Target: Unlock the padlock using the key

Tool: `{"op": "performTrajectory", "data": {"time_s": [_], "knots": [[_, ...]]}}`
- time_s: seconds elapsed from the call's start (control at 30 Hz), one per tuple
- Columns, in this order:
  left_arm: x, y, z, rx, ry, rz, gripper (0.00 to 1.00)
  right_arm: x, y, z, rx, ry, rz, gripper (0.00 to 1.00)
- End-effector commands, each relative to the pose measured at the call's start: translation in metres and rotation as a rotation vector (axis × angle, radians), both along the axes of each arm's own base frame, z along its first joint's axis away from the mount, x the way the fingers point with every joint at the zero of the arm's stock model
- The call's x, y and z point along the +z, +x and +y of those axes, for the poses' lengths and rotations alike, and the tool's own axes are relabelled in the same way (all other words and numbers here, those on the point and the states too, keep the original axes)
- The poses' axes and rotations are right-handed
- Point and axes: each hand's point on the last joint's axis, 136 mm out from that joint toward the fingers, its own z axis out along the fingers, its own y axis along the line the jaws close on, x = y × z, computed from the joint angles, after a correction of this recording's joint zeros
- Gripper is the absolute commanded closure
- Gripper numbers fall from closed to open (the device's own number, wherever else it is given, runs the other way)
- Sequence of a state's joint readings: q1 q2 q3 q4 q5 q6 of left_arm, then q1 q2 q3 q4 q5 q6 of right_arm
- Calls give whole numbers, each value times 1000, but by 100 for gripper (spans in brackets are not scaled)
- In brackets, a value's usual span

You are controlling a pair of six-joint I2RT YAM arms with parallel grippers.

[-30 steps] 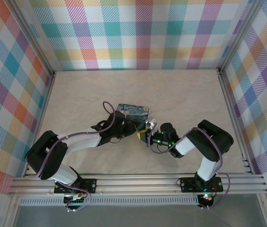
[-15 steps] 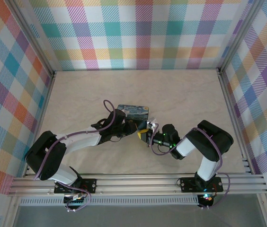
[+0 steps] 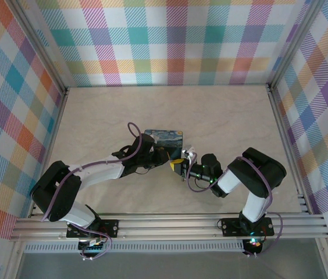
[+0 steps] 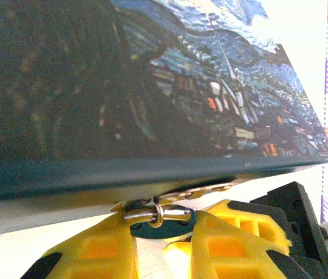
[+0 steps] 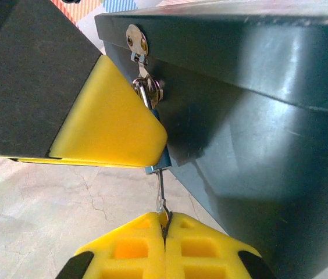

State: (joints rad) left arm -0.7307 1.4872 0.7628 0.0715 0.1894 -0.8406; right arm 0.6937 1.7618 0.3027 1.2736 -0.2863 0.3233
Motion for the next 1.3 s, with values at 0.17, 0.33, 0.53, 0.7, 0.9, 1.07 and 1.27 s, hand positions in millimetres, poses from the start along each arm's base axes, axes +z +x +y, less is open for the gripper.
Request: {"op": "performTrajectory", "data": {"time_s": [0.17,0.33,0.53,0.7,0.9,1.07,1.27], "knots": [[24,-6,-14,-69,-53,-21,82,26,10,5,6,51,-140,100],[22,-7,-13,-72,-45,-18,82,25,15,4,-5,32,-181,100],[21,-8,-13,-79,-43,-15,82,22,21,2,-17,-1,-211,100],[21,-7,-14,-80,-43,-14,82,21,23,4,-13,-7,-225,100],[18,-7,-15,-82,-43,-8,82,26,22,9,14,15,-226,100],[17,-6,-16,-79,-46,-6,82,29,22,14,30,39,-210,100],[15,-6,-17,-78,-44,0,82,42,25,19,34,77,-211,100]]}}
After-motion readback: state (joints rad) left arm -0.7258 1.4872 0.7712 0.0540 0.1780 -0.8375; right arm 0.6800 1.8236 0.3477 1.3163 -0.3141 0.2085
